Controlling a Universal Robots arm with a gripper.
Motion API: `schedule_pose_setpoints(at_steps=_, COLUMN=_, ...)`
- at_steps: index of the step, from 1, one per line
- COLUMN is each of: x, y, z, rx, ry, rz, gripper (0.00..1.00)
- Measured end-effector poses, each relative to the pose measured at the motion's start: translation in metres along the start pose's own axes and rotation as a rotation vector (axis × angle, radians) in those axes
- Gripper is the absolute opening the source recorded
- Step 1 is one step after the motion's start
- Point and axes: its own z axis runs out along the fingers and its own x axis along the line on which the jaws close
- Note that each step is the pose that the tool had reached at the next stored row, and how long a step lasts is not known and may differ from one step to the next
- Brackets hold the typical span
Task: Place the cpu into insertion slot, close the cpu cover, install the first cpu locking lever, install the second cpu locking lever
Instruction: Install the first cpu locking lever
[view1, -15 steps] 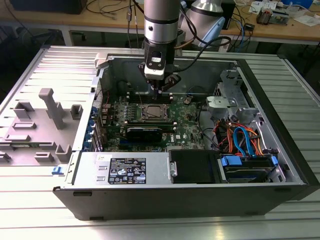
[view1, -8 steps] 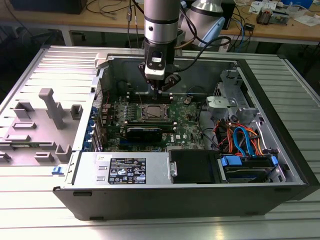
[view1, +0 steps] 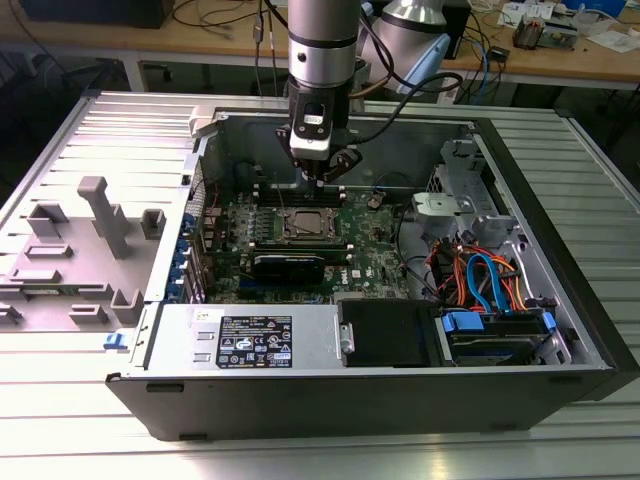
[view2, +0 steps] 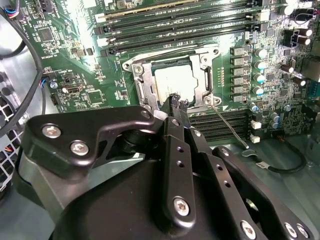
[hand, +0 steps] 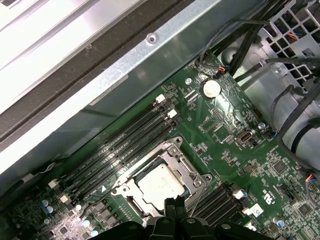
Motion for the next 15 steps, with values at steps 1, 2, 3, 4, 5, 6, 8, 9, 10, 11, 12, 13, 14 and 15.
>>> schedule_pose_setpoints(at_steps=1, x=0.0000, y=0.0000, z=0.0000, rx=-0.0001, ry=0.0001, rz=-0.001, gripper=0.11)
schedule_pose_setpoints(at_steps=2, x=0.0000, y=0.0000, z=0.0000, rx=-0.0003, ry=0.0001, rz=-0.001, gripper=0.11)
schedule_pose_setpoints(at_steps=3, x=0.0000, y=0.0000, z=0.0000, rx=-0.0004, ry=0.0002, rz=-0.002, gripper=0.11)
schedule_pose_setpoints(at_steps=4, x=0.0000, y=0.0000, z=0.0000, rx=-0.0007, ry=0.0003, rz=-0.003, gripper=0.11)
schedule_pose_setpoints(at_steps=5, x=0.0000, y=0.0000, z=0.0000, rx=-0.0007, ry=0.0004, rz=-0.003, gripper=0.11)
schedule_pose_setpoints(at_steps=6, x=0.0000, y=0.0000, z=0.0000, rx=-0.0009, ry=0.0005, rz=-0.004, gripper=0.11)
schedule_pose_setpoints(at_steps=8, x=0.0000, y=0.0000, z=0.0000, rx=-0.0011, ry=0.0006, rz=-0.005, gripper=0.11)
schedule_pose_setpoints(at_steps=9, x=0.0000, y=0.0000, z=0.0000, rx=-0.0013, ry=0.0007, rz=-0.006, gripper=0.11)
schedule_pose_setpoints(at_steps=10, x=0.0000, y=0.0000, z=0.0000, rx=-0.0014, ry=0.0008, rz=-0.006, gripper=0.11)
schedule_pose_setpoints(at_steps=11, x=0.0000, y=0.0000, z=0.0000, rx=-0.0015, ry=0.0008, rz=-0.007, gripper=0.11)
schedule_pose_setpoints(at_steps=12, x=0.0000, y=0.0000, z=0.0000, rx=-0.0016, ry=0.0009, rz=-0.007, gripper=0.11)
schedule_pose_setpoints(at_steps=13, x=0.0000, y=0.0000, z=0.0000, rx=-0.0018, ry=0.0009, rz=-0.008, gripper=0.11)
schedule_pose_setpoints(at_steps=14, x=0.0000, y=0.0000, z=0.0000, rx=-0.0019, ry=0.0010, rz=-0.008, gripper=0.11)
schedule_pose_setpoints(at_steps=15, x=0.0000, y=0.0000, z=0.0000, rx=-0.0020, ry=0.0011, rz=-0.009, gripper=0.11)
